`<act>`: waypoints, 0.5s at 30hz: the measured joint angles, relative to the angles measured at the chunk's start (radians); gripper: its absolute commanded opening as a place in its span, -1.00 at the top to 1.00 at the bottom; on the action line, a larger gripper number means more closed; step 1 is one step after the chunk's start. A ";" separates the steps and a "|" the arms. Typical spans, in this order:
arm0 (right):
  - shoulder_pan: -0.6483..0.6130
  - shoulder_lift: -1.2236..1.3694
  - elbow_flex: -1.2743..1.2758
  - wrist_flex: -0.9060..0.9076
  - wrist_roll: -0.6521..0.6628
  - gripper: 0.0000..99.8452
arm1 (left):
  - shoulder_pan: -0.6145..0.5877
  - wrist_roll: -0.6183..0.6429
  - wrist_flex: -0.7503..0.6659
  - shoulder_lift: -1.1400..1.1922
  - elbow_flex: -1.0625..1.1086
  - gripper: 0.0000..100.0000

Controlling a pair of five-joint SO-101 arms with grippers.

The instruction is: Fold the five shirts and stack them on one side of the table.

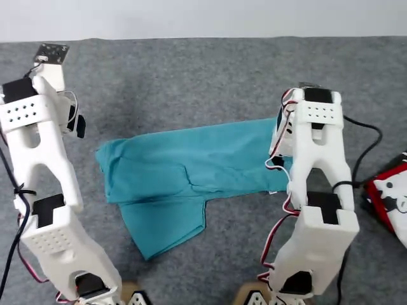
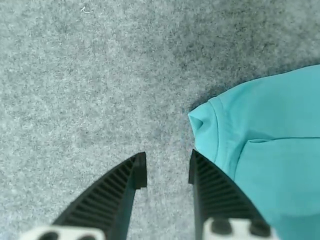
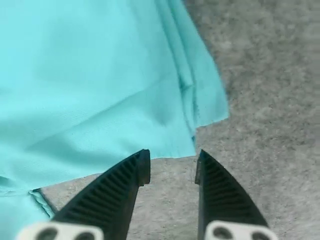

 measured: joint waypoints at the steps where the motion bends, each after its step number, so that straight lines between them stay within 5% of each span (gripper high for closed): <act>1: -0.009 0.011 0.000 0.000 0.000 0.71 | 0.000 0.000 -0.002 0.000 0.008 0.70; 15: -0.006 0.140 0.000 -0.032 0.000 0.71 | 0.000 -0.018 -0.023 0.000 0.051 0.70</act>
